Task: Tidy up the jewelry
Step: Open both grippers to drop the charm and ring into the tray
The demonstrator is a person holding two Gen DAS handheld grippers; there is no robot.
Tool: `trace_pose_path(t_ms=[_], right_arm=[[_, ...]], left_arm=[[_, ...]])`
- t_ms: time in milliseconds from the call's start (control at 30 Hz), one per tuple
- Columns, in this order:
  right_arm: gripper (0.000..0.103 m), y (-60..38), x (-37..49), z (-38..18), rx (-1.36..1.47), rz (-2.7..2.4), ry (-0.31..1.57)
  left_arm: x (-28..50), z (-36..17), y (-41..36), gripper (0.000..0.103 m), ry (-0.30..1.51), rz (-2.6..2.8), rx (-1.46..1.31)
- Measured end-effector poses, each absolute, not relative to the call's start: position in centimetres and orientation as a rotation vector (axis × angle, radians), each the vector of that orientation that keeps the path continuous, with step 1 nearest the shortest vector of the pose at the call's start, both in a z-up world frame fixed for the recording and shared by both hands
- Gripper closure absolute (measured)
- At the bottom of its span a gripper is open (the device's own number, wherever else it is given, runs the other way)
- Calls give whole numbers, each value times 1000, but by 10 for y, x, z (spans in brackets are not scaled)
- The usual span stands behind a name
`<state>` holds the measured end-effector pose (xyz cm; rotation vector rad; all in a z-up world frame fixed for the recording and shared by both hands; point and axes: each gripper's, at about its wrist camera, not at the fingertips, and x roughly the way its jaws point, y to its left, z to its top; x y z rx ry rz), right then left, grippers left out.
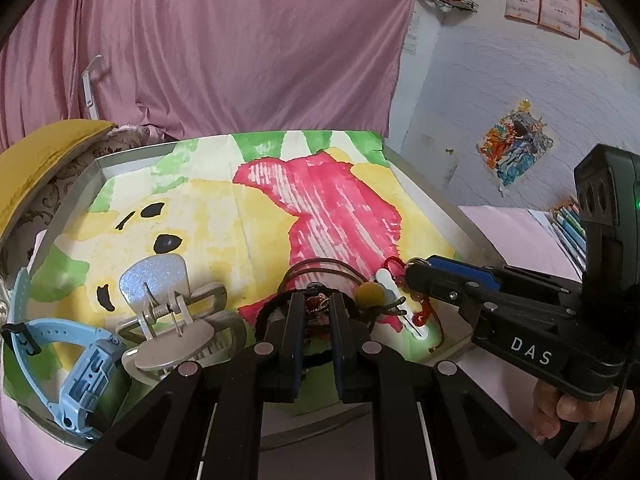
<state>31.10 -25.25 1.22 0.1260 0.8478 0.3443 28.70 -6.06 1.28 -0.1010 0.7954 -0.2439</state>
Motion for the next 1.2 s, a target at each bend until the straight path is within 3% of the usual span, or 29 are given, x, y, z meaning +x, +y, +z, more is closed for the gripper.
trace_pose_path(t_ms=[167,600,1000,1067,1133,1200], right_arm=[[84,-253,310,13,131,336,840],[66,-263,293,30,116,280,717],[64,-267,267,56,75,239,560],[61,-268,262,59,75,235,541],[57,-269,257,63,77,233,524],[57,-269,252,66,76,234,507]], left_arm=[[288,12,-58,92,798,-243,-112],[274,25,-55,91,704,-233,-105],[255,47,-42,90,568,-146,-103],[252,49,-39,86,558,-135,-107],[248,51,-35,73,546,-128,-116],[243,53,-32,70,529,-122,-126]])
